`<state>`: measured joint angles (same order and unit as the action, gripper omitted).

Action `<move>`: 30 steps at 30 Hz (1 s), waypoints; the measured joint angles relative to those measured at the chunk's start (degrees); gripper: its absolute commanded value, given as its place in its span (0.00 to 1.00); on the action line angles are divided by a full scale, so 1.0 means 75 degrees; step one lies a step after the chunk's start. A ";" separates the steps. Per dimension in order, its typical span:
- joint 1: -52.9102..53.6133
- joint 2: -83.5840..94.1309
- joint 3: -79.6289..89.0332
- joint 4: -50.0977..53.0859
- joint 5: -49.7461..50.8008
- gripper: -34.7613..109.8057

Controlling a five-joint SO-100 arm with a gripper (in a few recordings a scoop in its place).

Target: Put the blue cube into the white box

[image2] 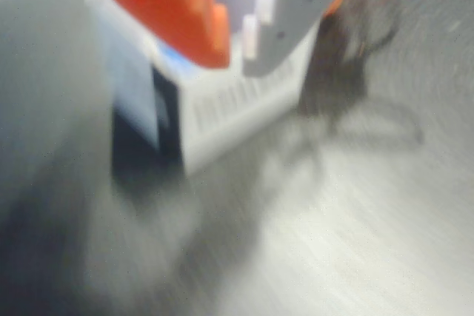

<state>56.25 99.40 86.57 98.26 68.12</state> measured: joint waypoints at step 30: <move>-0.7125 0.6914 0.5285 -0.2355 -0.0270 0.24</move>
<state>2.81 151.26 126.21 80.60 66.09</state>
